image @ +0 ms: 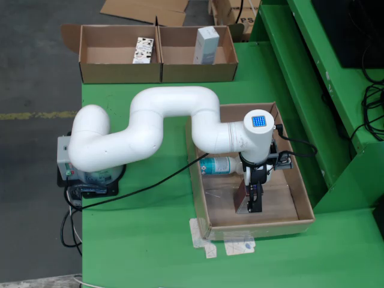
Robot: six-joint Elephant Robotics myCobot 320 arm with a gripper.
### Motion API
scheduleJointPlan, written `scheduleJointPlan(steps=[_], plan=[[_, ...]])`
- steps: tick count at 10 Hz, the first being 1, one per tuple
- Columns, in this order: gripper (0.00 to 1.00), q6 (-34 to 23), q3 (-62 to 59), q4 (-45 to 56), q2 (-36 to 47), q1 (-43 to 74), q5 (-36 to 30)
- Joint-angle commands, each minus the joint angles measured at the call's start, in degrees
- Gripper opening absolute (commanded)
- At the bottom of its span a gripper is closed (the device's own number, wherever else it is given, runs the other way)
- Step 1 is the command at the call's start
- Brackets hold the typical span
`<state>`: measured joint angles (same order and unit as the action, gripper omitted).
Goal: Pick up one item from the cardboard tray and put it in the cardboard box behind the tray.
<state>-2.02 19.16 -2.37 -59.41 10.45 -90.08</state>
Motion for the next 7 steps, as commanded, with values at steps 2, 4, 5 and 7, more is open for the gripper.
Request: scheduleJointPlan(steps=[2,4,5,7], plan=[[0.80,-0.3,-1.7,-0.6,1.9,0.4,-0.2],[0.60,-0.3,-1.7,-0.6,1.9,0.4,-0.2],[0.50,-0.3,-1.7,-0.6,1.9,0.4,-0.2],[0.30,-0.3,-1.7,-0.6,1.9,0.4,-0.2]])
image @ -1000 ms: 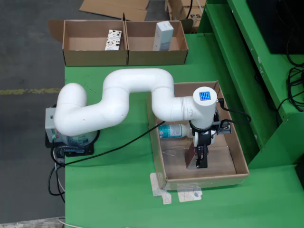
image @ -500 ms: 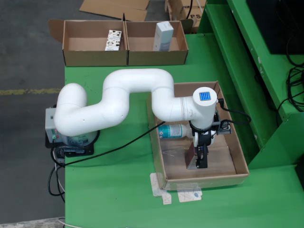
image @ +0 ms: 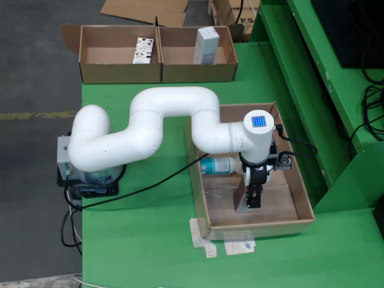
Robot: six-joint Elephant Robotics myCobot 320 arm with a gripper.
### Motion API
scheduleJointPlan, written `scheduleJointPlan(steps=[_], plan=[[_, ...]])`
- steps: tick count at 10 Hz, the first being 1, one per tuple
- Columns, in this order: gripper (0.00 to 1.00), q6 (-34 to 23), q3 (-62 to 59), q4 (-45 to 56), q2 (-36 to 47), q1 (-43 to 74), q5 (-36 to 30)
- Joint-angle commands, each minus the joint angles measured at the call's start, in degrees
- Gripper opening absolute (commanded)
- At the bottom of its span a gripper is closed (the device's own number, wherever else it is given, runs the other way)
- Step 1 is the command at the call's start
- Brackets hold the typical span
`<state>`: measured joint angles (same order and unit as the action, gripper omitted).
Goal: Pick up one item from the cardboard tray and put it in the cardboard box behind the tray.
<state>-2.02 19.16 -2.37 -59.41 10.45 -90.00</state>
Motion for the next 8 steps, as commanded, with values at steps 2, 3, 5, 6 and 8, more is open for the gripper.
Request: scheduleJointPlan(steps=[2,3,5,6,8], plan=[[0.10,-0.3,-1.7,-0.6,1.9,0.4,-0.3],[0.00,-0.3,-1.7,-0.6,1.9,0.4,-0.3],[0.00,-0.3,-1.7,-0.6,1.9,0.4,-0.3],[0.00,-0.3,-1.7,-0.6,1.9,0.4,-0.3],[0.00,-0.3,-1.7,-0.6,1.9,0.4,-0.3]])
